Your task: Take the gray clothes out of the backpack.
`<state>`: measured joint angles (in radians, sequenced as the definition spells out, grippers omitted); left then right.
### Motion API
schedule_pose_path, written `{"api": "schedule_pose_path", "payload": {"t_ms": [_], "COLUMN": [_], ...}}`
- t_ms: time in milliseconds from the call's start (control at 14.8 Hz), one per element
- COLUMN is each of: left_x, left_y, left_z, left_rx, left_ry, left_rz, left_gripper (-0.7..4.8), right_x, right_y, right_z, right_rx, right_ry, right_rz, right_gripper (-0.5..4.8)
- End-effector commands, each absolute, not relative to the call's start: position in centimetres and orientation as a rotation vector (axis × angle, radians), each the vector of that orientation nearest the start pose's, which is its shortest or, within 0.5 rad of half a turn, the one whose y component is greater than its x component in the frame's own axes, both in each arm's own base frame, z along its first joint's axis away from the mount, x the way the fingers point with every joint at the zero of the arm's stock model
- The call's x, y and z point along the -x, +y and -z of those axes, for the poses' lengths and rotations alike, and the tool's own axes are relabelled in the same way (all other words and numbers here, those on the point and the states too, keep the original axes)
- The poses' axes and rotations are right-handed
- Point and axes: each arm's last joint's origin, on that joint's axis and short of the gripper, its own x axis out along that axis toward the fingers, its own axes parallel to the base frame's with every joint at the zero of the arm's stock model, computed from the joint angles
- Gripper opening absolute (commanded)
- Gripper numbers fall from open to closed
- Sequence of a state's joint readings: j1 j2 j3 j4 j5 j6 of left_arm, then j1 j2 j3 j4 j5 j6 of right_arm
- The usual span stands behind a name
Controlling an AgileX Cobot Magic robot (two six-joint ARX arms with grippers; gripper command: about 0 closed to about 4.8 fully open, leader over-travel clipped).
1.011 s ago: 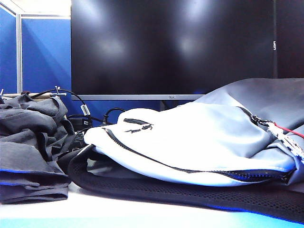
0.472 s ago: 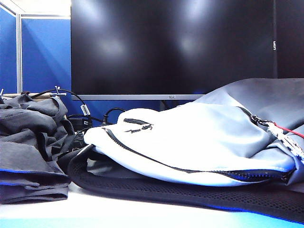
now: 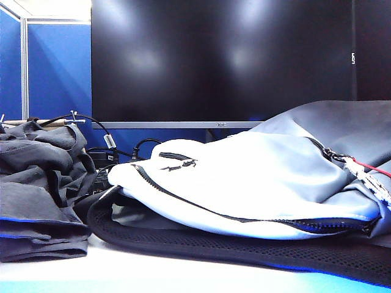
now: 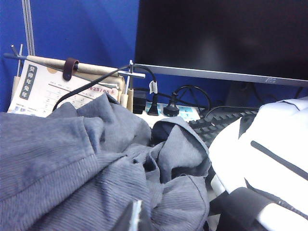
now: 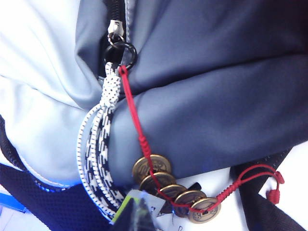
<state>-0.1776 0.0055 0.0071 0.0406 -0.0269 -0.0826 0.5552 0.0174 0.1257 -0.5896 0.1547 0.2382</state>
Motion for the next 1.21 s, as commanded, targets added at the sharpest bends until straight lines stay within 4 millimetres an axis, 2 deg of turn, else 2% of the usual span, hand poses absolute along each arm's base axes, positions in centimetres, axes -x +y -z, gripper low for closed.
{"api": "schedule_pose_path", "payload": {"t_ms": [67,472,944,1213], "left_x": [-9.6,-9.7,-9.7,-9.7], "left_y": [-1.5,-0.1,0.1,0.1], "left_z": [-17.1,-17.1,-17.1,-17.1], "left_rx": [0.084,0.086,0.079,0.008], "left_ry": [-0.049,-0.06,-0.059,-0.058], "left_rz": [0.111,-0.017,-0.042,-0.041], "left_gripper": [-0.05,-0.05,-0.05,-0.05], "right_x": [-7.0,-7.0,-7.0,-7.0], "right_y": [3.8,3.8,3.8,3.8], "right_z": [-15.1,-15.1,-15.1,-15.1], "right_rx": [-0.068,-0.068,-0.068,-0.068], "right_ry": [0.483,0.483,0.483,0.483], "right_rz": [-0.338,-0.338,-0.337,-0.338], "right_gripper": [-0.07,-0.07,-0.07,-0.07]}}
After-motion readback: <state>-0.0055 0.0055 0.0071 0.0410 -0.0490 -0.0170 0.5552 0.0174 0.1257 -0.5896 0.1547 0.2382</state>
